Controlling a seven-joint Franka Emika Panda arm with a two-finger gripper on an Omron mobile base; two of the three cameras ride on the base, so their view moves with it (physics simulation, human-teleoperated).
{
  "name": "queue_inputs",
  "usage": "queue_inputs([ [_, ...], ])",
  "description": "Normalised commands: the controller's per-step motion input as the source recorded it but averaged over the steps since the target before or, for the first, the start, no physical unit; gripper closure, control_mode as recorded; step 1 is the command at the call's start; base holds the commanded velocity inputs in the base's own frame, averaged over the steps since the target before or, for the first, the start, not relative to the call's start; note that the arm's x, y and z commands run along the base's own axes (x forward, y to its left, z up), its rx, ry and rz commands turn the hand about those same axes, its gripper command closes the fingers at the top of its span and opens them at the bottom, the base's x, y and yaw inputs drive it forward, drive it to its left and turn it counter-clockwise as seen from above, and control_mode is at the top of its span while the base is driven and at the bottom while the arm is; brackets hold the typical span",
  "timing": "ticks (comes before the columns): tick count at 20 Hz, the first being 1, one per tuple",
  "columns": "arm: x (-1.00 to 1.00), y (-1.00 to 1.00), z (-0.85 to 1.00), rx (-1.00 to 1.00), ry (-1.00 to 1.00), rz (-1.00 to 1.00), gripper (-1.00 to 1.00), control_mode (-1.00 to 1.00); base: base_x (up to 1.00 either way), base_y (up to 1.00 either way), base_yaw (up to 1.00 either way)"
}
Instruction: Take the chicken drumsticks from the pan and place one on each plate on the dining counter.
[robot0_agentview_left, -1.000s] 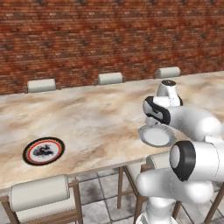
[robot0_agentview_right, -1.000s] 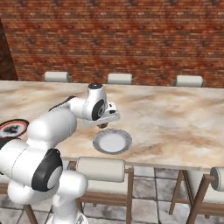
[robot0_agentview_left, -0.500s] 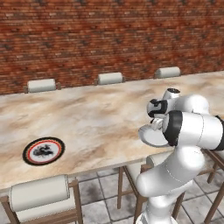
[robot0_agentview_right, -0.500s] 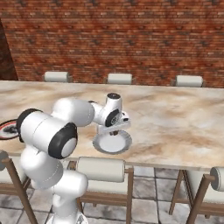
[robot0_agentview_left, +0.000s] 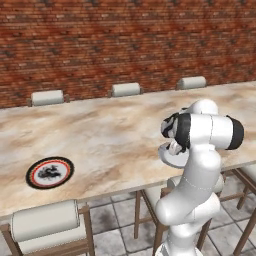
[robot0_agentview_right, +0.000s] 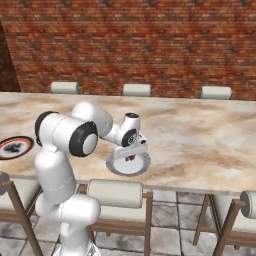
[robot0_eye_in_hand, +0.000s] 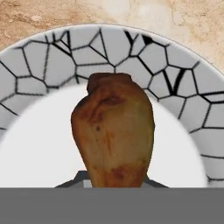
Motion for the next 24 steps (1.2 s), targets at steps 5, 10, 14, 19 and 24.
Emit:
queue_inputs([
  [5, 0.02, -0.06, -0.19, 0.00, 0.03, 0.04, 1.00, -1.00, 0.00, 0.00, 0.00],
  [10, -0.30, -0.14, -0.23, 0.00, 0.01, 0.04, 1.00, -1.00, 0.00, 0.00, 0.00],
  [14, -0.43, 0.00, -0.04, 0.00, 0.00, 0.02, -1.00, -1.00, 0.00, 0.00, 0.00],
  [19, -0.19, -0.04, 0.32, 0.01, -0.05, 0.01, -1.00, -1.00, 0.00, 0.00, 0.00],
  [24, 0.00, -0.20, 0.88, 0.05, -0.09, 0.00, -1.00, -1.00, 0.00, 0.00, 0.00],
])
